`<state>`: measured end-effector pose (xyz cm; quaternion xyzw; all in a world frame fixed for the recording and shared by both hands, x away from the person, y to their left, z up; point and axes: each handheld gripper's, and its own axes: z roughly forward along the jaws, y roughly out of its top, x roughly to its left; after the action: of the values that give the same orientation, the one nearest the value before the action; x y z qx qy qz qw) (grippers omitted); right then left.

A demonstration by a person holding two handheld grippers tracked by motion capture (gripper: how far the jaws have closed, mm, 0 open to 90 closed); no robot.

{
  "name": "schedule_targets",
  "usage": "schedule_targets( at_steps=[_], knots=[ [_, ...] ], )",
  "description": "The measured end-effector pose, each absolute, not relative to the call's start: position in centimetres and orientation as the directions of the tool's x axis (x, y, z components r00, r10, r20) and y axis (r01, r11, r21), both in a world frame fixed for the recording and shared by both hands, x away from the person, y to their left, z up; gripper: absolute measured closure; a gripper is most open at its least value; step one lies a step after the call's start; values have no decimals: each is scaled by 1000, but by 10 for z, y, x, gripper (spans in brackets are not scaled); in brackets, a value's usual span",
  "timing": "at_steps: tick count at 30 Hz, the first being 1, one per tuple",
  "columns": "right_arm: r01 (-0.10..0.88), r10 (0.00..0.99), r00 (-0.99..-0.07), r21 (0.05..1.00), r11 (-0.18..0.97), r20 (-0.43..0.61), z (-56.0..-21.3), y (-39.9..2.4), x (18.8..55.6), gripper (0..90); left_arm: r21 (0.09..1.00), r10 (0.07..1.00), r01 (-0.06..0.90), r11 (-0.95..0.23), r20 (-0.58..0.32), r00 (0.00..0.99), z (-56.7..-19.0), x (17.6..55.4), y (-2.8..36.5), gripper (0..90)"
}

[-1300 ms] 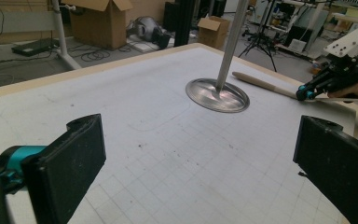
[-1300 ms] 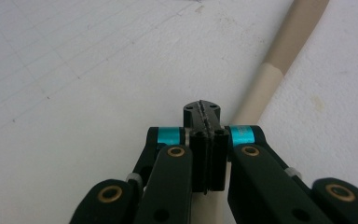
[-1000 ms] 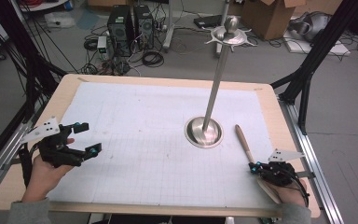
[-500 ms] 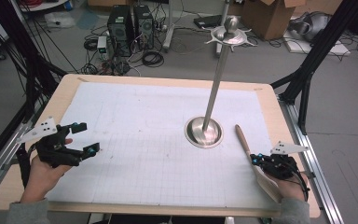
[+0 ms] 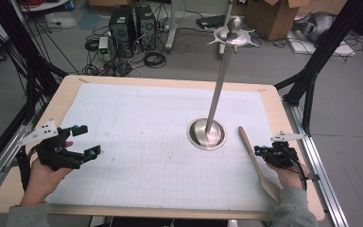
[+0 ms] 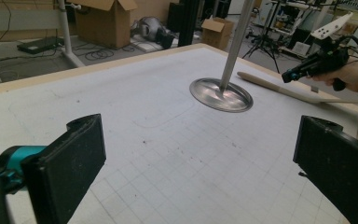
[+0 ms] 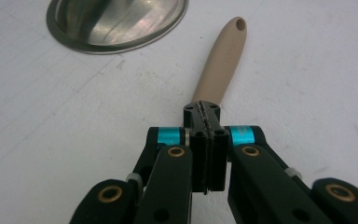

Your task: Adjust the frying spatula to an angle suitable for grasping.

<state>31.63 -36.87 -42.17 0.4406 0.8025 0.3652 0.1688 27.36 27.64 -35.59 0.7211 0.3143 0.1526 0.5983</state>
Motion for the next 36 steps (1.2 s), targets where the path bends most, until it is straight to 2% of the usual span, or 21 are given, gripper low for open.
schedule_targets(
  at_steps=[7, 18, 22, 36],
  knots=[
    [608, 840, -536, 728, 315, 84, -429, -372, 322, 900, 959, 637, 271, -86, -156, 755, -356, 273, 277, 27],
    [628, 827, -554, 700, 340, 95, -436, -368, 326, 900, 957, 637, 277, -90, -158, 754, -358, 273, 276, 28],
    [620, 809, -584, 682, 389, 69, -438, -361, 327, 900, 958, 638, 274, -90, -156, 754, -358, 273, 276, 27],
    [570, 771, -635, 695, 439, 34, -436, -359, 325, 900, 955, 638, 281, -94, -159, 753, -359, 273, 275, 27]
  ],
)
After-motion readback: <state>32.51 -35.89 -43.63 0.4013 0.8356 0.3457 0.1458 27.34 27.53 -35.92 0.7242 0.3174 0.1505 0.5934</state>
